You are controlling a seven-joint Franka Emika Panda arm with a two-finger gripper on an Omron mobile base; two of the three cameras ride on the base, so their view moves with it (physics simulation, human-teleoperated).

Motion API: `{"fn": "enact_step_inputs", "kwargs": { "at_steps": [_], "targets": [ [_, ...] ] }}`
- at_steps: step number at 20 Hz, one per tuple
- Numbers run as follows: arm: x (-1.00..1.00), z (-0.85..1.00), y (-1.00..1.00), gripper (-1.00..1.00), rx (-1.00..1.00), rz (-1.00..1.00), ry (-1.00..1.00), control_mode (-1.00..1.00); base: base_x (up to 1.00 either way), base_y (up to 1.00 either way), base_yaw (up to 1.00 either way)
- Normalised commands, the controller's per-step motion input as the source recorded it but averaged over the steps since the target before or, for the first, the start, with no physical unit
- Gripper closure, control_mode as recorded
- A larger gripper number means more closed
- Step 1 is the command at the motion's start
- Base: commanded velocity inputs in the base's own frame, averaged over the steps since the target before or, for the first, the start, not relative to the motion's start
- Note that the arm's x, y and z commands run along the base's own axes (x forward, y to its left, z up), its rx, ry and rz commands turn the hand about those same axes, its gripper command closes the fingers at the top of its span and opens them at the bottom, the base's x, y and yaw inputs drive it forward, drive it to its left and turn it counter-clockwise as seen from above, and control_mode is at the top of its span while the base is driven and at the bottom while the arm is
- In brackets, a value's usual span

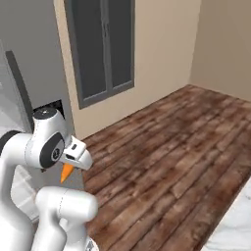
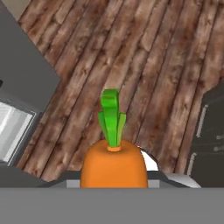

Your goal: Place the carrot and sweet potato inside the fridge drawer. Close the drawer after placing the vegetables.

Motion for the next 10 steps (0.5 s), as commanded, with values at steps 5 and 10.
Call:
{"fn": "enact_step_inputs", "kwargs": {
  "at_steps": [5, 10],
  "targets": [
    [0.00, 0.00, 0.00, 1.00, 0.00, 0.00, 0.00, 1.00, 0.59, -0.09, 0.70],
    [0.00, 0.00, 0.00, 1.00, 0.00, 0.00, 0.00, 1.00, 0.53, -0.06, 0.70]
  ]
}}
